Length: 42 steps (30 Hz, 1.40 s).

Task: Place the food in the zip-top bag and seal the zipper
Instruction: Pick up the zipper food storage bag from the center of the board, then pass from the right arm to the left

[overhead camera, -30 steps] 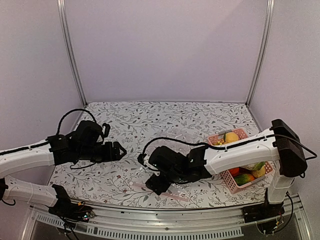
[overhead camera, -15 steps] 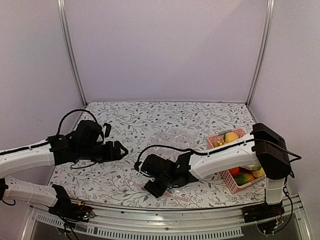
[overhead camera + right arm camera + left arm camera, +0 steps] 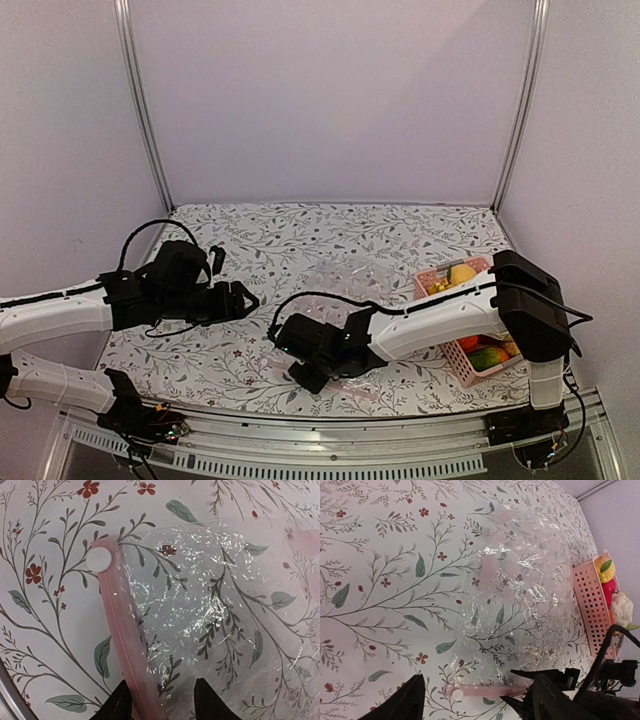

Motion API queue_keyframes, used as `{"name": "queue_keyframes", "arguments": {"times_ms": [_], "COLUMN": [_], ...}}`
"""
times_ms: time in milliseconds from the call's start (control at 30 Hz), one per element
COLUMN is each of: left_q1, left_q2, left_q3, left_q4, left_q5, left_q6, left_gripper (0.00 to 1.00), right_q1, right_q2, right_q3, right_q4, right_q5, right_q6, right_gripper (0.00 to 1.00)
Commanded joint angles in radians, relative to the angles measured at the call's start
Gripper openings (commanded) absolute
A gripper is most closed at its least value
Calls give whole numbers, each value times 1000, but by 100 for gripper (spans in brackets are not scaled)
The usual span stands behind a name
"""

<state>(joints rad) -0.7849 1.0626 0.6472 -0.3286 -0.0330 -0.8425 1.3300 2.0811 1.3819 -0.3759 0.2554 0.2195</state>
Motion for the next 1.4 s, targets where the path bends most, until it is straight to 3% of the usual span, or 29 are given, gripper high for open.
{"name": "queue_keyframes", "arguments": {"times_ms": [0, 200, 233, 567, 733, 900, 1100, 1367], "left_q1": [15, 15, 15, 13, 15, 14, 12, -4], "left_q2": [16, 27, 30, -14, -116, -116, -90, -78], "left_q3": [-17, -26, -28, -33, 24, 184, 287, 303], "left_q4": [25, 49, 56, 114, 67, -66, -100, -17], "left_q5": [8, 11, 14, 88, 39, 24, 172, 395], "left_q6": [-5, -11, -12, 65, 188, 376, 567, 597], "left_gripper": [74, 73, 73, 76, 82, 84, 85, 95], "right_q1": [6, 6, 6, 0, -60, -141, -229, -258], "right_q2": [29, 8, 1, -194, -306, -409, -525, -661], "right_q3": [12, -13, -22, -113, -151, -156, -131, -71], "right_q4": [-17, 27, 41, 146, 134, 52, -23, -104], "right_q5": [25, 22, 22, 10, -107, -280, -521, -708], "right_q6": [17, 55, 65, 108, 125, 122, 117, 116], "right_gripper": [35, 1, 0, 0, 0, 0, 0, 0]}}
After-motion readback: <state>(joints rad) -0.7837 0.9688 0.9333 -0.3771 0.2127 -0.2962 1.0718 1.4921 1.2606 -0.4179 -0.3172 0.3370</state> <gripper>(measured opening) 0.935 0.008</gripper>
